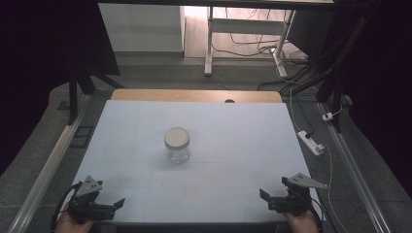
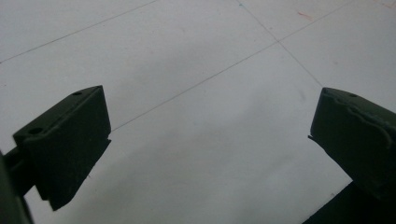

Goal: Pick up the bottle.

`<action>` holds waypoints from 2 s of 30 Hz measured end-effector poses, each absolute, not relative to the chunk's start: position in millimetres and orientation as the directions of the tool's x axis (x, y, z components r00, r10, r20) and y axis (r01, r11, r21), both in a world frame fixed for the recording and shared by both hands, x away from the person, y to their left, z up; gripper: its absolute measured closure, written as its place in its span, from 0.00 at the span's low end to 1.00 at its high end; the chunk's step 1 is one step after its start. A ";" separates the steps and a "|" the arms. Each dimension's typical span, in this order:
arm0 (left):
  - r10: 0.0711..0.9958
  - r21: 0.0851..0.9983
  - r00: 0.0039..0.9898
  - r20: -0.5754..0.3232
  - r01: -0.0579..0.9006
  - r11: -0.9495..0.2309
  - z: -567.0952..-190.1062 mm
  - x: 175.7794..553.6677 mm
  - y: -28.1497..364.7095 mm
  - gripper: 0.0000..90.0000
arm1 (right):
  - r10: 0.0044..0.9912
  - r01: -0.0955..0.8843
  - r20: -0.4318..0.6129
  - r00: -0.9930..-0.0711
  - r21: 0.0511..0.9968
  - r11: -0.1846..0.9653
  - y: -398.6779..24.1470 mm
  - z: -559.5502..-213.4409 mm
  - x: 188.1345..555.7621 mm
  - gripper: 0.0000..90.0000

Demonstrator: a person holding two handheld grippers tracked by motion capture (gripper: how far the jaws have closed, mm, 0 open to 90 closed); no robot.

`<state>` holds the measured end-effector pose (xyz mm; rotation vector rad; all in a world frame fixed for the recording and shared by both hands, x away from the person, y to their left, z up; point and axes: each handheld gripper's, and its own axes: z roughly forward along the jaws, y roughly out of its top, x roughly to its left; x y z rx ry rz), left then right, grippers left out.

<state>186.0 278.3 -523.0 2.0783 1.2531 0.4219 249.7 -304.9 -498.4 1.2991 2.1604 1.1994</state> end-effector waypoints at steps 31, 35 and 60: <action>0.869 0.685 0.485 -0.099 0.667 -0.294 -523.1 187.1 281.3 0.00 | 0.826 0.543 0.066 -0.560 0.783 0.305 -296.2 -498.7 248.7 0.00; 0.864 0.695 0.492 -0.109 0.659 -0.288 -521.9 186.9 281.3 0.00 | 0.827 0.547 0.076 -0.557 0.782 0.297 -296.8 -498.8 249.1 0.00; 0.793 0.745 0.588 -0.160 0.599 -0.294 -514.7 198.5 273.9 0.00 | 0.818 0.557 0.079 -0.570 0.769 0.314 -295.4 -499.8 251.0 0.00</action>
